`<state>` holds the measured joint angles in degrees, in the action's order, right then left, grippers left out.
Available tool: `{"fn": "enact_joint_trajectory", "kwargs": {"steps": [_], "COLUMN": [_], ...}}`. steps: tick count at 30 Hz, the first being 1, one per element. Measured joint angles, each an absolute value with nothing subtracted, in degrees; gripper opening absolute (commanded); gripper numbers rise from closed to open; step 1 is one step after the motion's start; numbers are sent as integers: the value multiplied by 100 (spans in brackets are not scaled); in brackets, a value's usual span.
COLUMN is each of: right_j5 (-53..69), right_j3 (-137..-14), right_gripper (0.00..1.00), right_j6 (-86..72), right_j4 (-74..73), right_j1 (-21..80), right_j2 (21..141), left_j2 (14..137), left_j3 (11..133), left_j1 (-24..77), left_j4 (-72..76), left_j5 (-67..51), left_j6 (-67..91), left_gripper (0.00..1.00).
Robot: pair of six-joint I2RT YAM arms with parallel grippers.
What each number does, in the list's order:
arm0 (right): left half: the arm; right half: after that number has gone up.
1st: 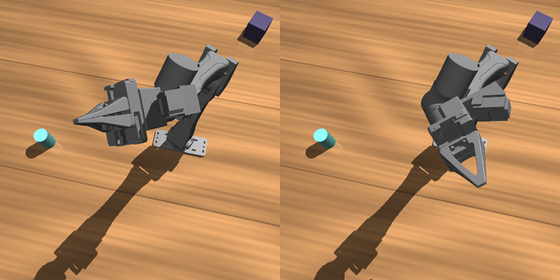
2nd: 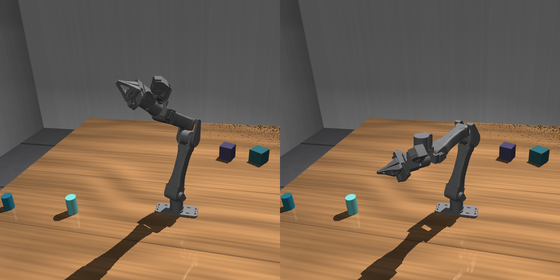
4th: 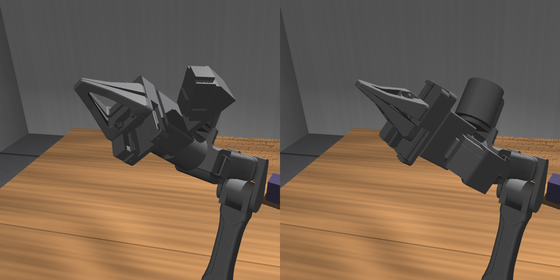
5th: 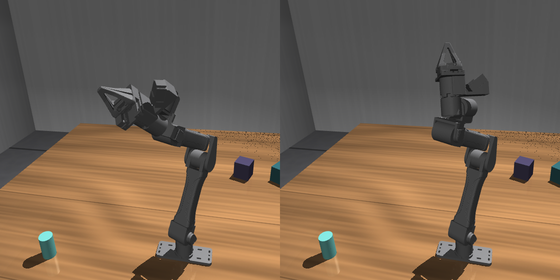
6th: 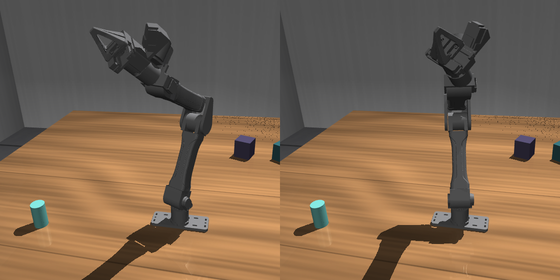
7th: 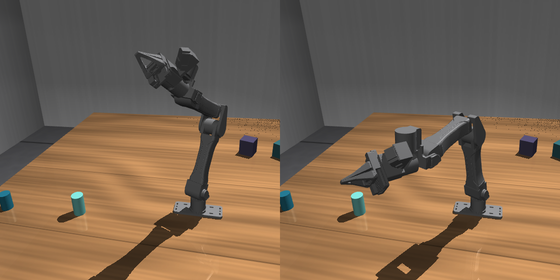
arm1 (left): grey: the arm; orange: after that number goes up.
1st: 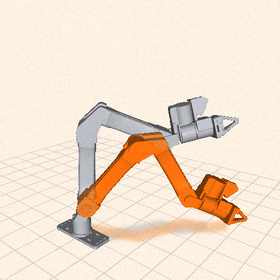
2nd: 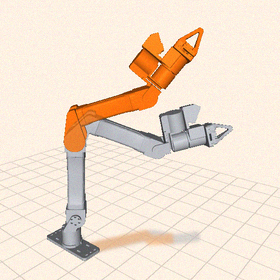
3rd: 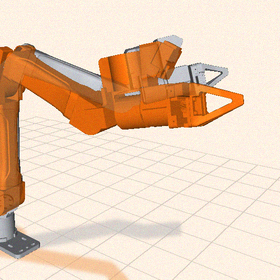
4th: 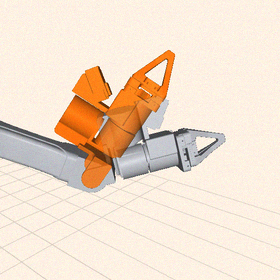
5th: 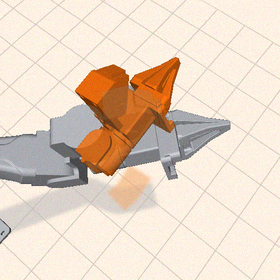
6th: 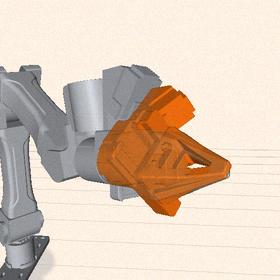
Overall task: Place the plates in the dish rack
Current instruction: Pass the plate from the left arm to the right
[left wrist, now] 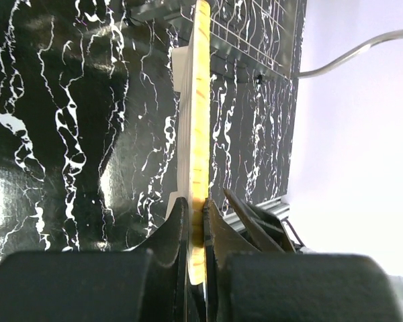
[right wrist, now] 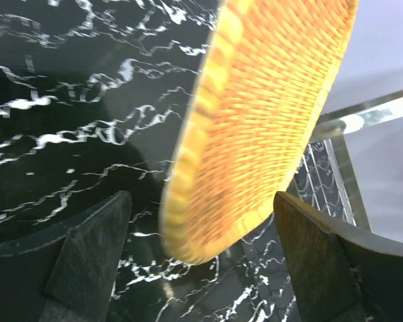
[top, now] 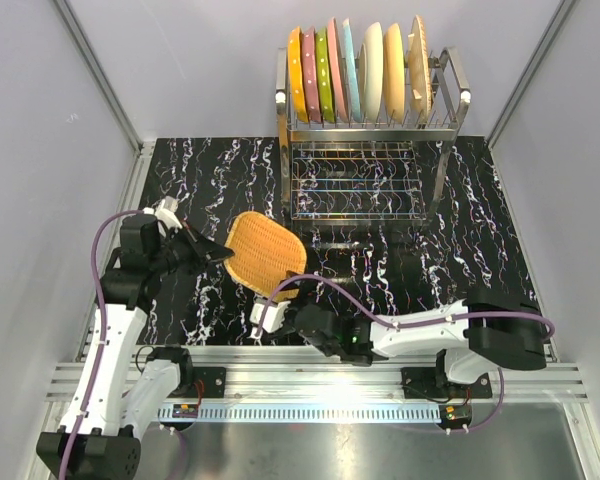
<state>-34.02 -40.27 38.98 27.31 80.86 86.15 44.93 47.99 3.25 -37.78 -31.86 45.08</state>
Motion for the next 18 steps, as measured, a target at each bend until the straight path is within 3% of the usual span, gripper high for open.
{"fn": "enact_joint_trajectory", "kwargs": {"steps": [4, 5, 8, 16, 17, 18], "right_j5": [-3457, -3444, -3441, -3527, -3511, -3481], "right_j3": [-4147, -4176, -4182, -4259, -4270, -4283], "right_gripper": [65, 51, 31, 3, 1, 0], "right_j6": [3994, 3997, 4012, 3900, 3826, 3723], "right_j4": [2687, 2655, 2582, 2156, 2058, 1931], "right_j1": [7859, 7824, 7804, 7811, 7811, 7811], "right_j2": [8626, 8619, 8600, 8394, 8322, 8230], "left_j2": [4495, 4495, 4512, 4637, 4637, 4639], "left_j3": [4799, 4799, 4799, 4799, 4799, 4799], "left_j1": [366, 375, 375, 427, 436, 447], "left_j4": [-3776, -3763, -3544, -3354, -3334, -3326], "left_j5": [-3242, -3245, -3354, -3391, -3409, -3428], "left_j6": [4515, 4547, 4711, 5074, 5109, 5151], "left_gripper": [0, 0, 0, 0, 4, 14]}}
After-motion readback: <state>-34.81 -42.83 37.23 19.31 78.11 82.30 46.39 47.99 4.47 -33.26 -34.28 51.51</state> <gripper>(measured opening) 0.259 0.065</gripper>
